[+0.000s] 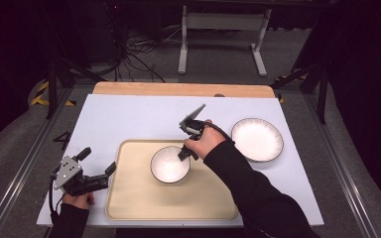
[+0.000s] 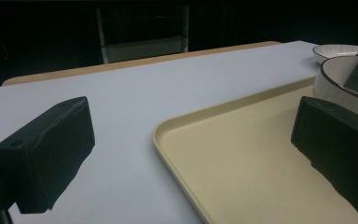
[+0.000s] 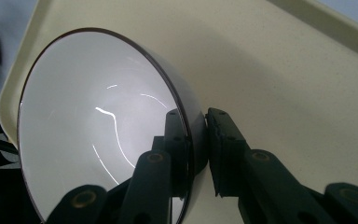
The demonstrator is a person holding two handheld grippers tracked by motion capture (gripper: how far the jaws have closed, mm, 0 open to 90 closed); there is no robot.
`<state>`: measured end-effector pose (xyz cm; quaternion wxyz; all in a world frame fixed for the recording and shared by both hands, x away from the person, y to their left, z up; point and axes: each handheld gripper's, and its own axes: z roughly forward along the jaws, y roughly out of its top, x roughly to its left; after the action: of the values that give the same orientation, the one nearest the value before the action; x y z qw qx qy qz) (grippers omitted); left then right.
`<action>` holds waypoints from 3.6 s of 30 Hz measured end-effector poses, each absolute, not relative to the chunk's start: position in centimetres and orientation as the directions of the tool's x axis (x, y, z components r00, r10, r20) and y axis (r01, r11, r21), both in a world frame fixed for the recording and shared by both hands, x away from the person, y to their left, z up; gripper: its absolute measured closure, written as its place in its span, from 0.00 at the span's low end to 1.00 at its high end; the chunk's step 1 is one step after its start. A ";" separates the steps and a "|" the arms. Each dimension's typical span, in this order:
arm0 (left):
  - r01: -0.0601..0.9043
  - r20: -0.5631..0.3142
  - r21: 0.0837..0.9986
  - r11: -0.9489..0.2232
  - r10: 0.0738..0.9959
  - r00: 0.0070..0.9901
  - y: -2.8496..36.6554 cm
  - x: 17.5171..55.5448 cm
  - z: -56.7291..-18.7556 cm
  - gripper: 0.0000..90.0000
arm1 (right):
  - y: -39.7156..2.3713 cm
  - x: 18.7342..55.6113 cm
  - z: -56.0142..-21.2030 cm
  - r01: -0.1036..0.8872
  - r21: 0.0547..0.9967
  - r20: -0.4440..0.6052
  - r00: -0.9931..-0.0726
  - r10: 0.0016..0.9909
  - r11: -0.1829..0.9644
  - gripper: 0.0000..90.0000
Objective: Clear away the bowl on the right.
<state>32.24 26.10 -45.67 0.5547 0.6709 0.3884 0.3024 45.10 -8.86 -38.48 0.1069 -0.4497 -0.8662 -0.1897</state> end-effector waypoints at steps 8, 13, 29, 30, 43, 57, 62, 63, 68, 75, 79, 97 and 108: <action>0.185 -0.023 0.979 -0.085 0.857 0.515 26.0 32.3 -45.7 0.00 | -8.9 45.0 -39.3 0.820 0.221 0.364 -0.572 0.735 0.528 0.88; 0.185 -0.023 0.979 -0.084 0.857 0.515 26.0 32.3 -45.7 0.00 | -8.8 44.9 -39.7 0.821 0.211 0.363 -0.570 0.738 0.530 0.87; 0.185 -0.020 0.979 -0.088 0.857 0.514 26.0 32.3 -45.7 0.00 | -9.2 44.9 -40.1 0.790 0.268 0.319 -0.613 0.723 0.551 0.71; 0.184 -0.021 0.979 -0.086 0.858 0.514 26.0 32.3 -45.7 0.00 | -9.3 44.9 -40.1 0.784 0.276 0.314 -0.621 0.719 0.556 0.70; 0.184 -0.021 0.979 -0.086 0.858 0.513 26.0 32.3 -45.7 0.00 | -9.9 43.4 -38.2 0.694 0.462 0.222 -0.694 0.685 0.553 0.46; 0.182 -0.015 0.979 -0.090 0.861 0.508 25.9 32.3 -45.7 0.00 | -11.7 41.1 -36.2 0.542 0.685 0.163 -0.765 0.622 0.487 0.31; 0.182 -0.009 0.978 -0.098 0.859 0.511 25.9 32.3 -45.7 0.00 | -12.3 40.5 -36.0 0.499 0.728 0.158 -0.789 0.594 0.470 0.26; 0.181 -0.008 0.978 -0.099 0.860 0.511 25.9 32.3 -45.8 0.00 | -12.4 40.3 -36.0 0.485 0.740 0.153 -0.796 0.585 0.466 0.25; 0.184 -0.009 0.978 -0.098 0.861 0.509 25.9 32.3 -45.7 0.00 | -13.3 39.7 -36.1 0.406 0.792 0.096 -0.820 0.564 0.456 0.23; 0.183 -0.005 0.978 -0.102 0.861 0.508 25.9 32.3 -45.8 0.00 | -14.7 39.0 -35.9 0.293 0.867 0.027 -0.836 0.548 0.404 0.23; 0.184 -0.006 0.978 -0.102 0.861 0.508 25.9 32.3 -45.8 0.00 | -15.7 38.6 -36.0 0.237 0.896 -0.005 -0.841 0.541 0.377 0.23; 0.185 -0.005 0.977 -0.102 0.865 0.502 25.8 32.4 -45.8 0.00 | -21.3 38.6 -36.0 0.181 0.936 -0.033 -0.810 0.585 0.302 0.19; 0.186 -0.005 0.977 -0.102 0.866 0.500 25.8 32.4 -45.8 0.00 | -24.6 38.1 -36.3 0.137 0.949 -0.082 -0.764 0.640 0.285 0.19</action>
<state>32.36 25.79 -45.81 0.5443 0.6735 0.3906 0.3123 38.15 -24.64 -36.25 -0.2324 -0.2532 -0.7672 -0.5416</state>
